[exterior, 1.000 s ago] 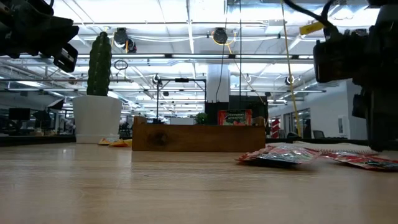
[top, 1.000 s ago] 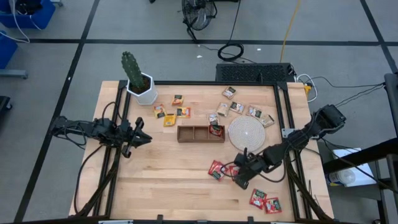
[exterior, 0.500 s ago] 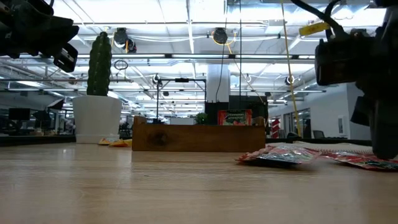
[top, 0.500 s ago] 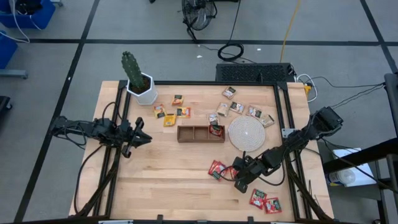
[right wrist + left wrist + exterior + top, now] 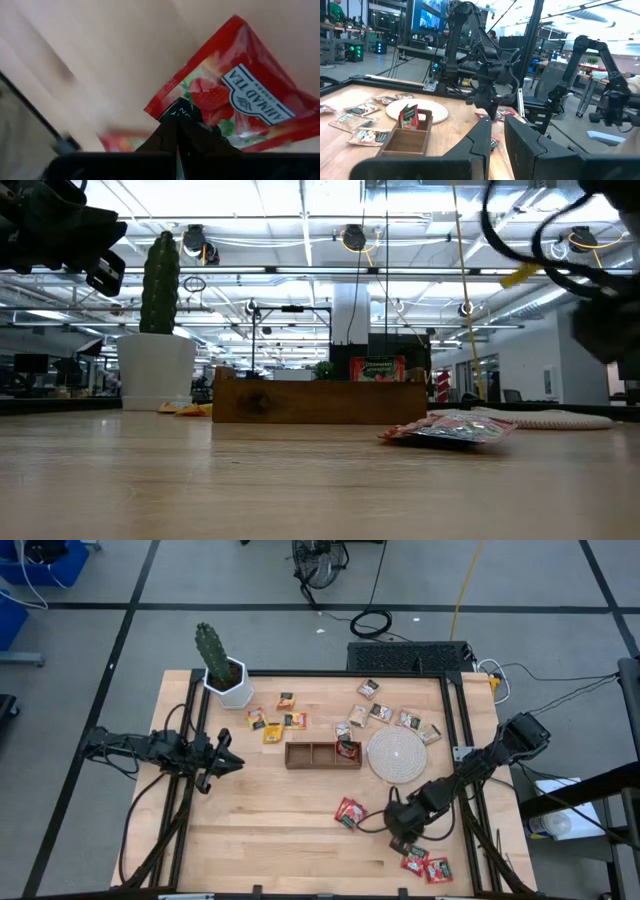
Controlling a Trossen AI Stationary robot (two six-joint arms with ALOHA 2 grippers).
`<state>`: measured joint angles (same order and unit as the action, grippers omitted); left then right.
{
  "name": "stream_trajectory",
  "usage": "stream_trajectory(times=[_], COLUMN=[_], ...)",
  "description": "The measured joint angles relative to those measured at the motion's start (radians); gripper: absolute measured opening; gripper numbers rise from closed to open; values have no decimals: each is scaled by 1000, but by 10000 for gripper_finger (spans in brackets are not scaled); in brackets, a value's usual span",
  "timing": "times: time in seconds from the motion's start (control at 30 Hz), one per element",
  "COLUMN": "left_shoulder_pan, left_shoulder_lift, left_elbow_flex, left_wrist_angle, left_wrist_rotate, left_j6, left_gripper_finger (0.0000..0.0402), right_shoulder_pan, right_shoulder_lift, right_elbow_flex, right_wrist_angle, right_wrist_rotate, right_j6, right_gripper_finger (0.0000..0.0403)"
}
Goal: Pick & Place Tea
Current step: Put the red tea bag into the right section of the wooden organizer
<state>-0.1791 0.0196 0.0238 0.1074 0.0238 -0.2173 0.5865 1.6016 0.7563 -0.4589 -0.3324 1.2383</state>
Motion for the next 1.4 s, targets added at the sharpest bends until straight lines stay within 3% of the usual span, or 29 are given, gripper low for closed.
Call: stream_trajectory(times=[0.1, 0.2, 0.43, 0.6, 0.77, 0.9, 1.07, 1.2, 1.4], left_shoulder_pan=[0, 0, 0, 0, 0, 0, 0, 0, 0], left_shoulder_lift=[0, 0, 0, 0, 0, 0, 0, 0, 0], left_elbow_flex=[0, 0, 0, 0, 0, 0, 0, 0, 0], left_wrist_angle=[0, -1, 0, 0, 0, 0, -1, 0, 0], left_wrist_rotate=[0, 0, 0, 0, 0, 0, 0, 0, 0], left_j6=[0, 0, 0, 0, 0, 0, 0, 0, 0], left_gripper_finger=[58, 58, 58, 58, 58, 58, 58, 58, 58], right_shoulder_pan=[0, 0, 0, 2, 1, 3, 12, 15, 20], right_shoulder_lift=[1, 2, 3, 2, 4, 5, 2, -22, -125], right_elbow_flex=[0, -1, -2, 1, 18, 20, 20, 21, 22], right_wrist_angle=[-116, -232, -476, -513, -464, -324, -44, 150, 205], right_wrist_rotate=[-57, -33, 130, 323, 631, 773, 801, 799, 800], right_j6=[2, -13, -27, -44, -81, -142, -401, -518, -645], right_gripper_finger=[0, 0, 0, 0, 0, 0, 0, 0, 0])
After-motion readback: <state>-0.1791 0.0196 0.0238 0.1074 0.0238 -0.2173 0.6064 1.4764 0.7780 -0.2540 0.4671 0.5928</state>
